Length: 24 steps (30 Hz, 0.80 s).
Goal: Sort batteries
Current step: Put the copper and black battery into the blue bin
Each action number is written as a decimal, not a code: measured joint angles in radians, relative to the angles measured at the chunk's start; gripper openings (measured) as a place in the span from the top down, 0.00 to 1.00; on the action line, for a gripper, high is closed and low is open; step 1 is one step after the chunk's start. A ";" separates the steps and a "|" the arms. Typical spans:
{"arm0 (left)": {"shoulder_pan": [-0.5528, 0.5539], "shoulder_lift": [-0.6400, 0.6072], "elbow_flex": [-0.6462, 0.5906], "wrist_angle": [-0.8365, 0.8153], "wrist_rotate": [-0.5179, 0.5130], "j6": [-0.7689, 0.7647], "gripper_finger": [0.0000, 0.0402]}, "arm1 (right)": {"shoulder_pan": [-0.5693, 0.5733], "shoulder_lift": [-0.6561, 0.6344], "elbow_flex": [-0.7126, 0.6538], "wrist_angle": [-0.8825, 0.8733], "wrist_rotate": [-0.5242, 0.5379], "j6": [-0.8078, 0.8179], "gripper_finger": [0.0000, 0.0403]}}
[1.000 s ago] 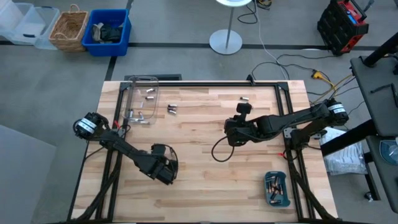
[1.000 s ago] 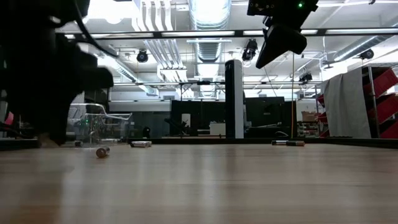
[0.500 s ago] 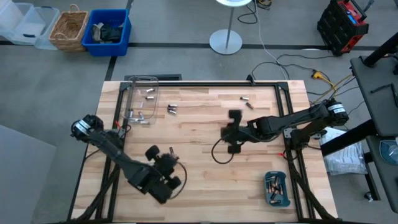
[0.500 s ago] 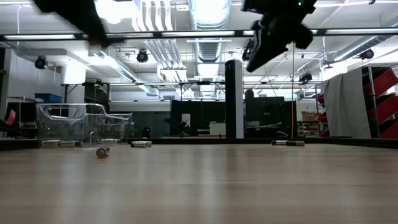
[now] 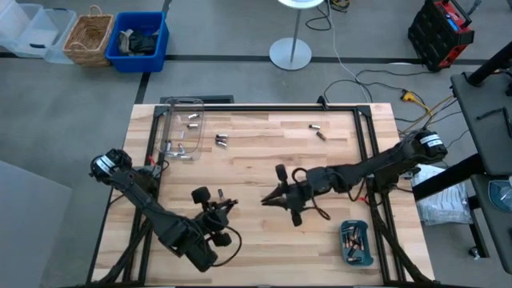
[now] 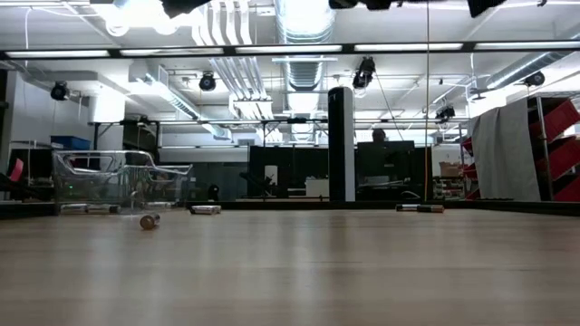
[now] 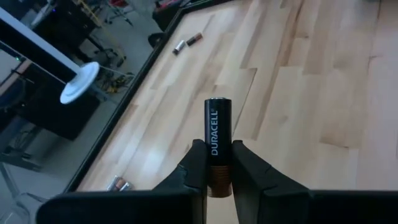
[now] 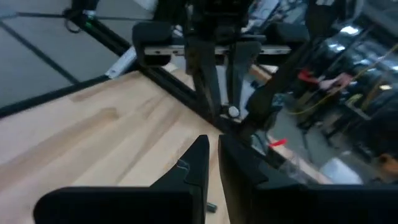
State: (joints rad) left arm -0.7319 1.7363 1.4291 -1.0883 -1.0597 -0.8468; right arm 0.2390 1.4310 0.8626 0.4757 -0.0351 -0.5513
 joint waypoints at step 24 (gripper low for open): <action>0.035 0.030 -0.011 0.387 -0.049 0.373 0.94 | 0.034 0.155 0.111 0.078 0.006 -0.006 0.59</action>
State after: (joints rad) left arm -0.6966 1.7664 1.4181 -0.7017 -1.1089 -0.4734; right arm 0.2729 1.5863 0.9741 0.5538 -0.0291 -0.5575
